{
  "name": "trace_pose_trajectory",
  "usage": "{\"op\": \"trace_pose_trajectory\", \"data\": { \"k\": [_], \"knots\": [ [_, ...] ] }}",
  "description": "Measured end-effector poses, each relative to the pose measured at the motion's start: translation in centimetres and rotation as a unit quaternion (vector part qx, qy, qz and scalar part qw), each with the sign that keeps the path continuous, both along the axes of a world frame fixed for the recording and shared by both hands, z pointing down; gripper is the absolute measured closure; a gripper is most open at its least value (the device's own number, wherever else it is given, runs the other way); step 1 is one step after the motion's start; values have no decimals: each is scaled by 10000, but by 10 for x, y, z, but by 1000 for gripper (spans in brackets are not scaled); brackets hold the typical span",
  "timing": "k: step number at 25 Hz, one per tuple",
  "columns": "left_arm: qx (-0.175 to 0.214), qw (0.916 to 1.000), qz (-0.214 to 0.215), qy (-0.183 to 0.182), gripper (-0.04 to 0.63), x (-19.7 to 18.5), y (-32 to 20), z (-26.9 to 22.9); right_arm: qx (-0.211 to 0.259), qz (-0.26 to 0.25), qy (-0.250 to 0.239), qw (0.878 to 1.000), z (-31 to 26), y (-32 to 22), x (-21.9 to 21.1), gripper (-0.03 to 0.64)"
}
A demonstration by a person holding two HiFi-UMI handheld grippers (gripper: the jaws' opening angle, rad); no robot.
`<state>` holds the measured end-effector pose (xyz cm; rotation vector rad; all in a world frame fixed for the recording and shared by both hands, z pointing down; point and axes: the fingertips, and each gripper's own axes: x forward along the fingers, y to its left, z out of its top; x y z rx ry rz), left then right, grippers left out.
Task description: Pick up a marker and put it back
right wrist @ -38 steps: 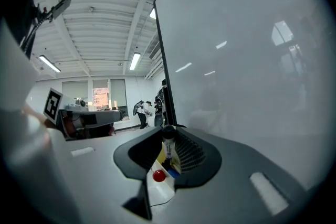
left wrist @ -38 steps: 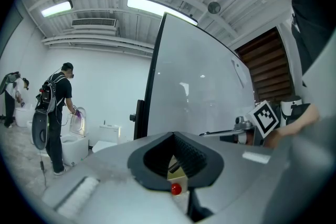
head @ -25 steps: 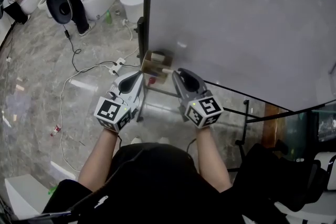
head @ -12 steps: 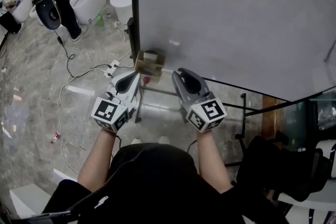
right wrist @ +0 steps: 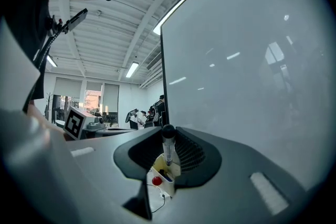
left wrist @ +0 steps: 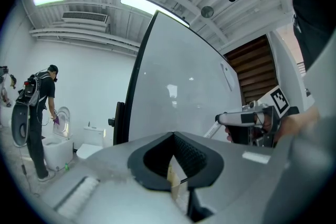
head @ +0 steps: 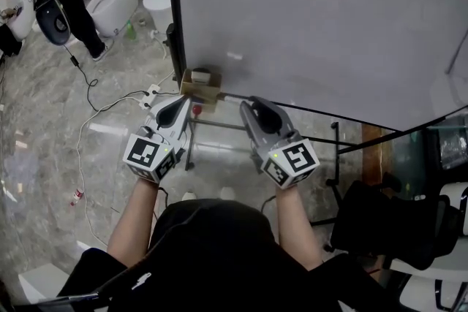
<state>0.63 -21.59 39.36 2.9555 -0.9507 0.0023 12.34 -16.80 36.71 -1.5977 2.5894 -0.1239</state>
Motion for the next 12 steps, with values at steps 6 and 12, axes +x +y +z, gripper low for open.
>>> {"op": "trace_pose_trajectory", "data": {
  "k": [6,12],
  "knots": [
    [-53,9999,-29,127,589,4,0,0,45,62,-36,10000,-3,8,5,535],
    [-3,10000,14,55,589,4,1,2,76,84,-54,9999,-6,14,5,535]
  ]
}}
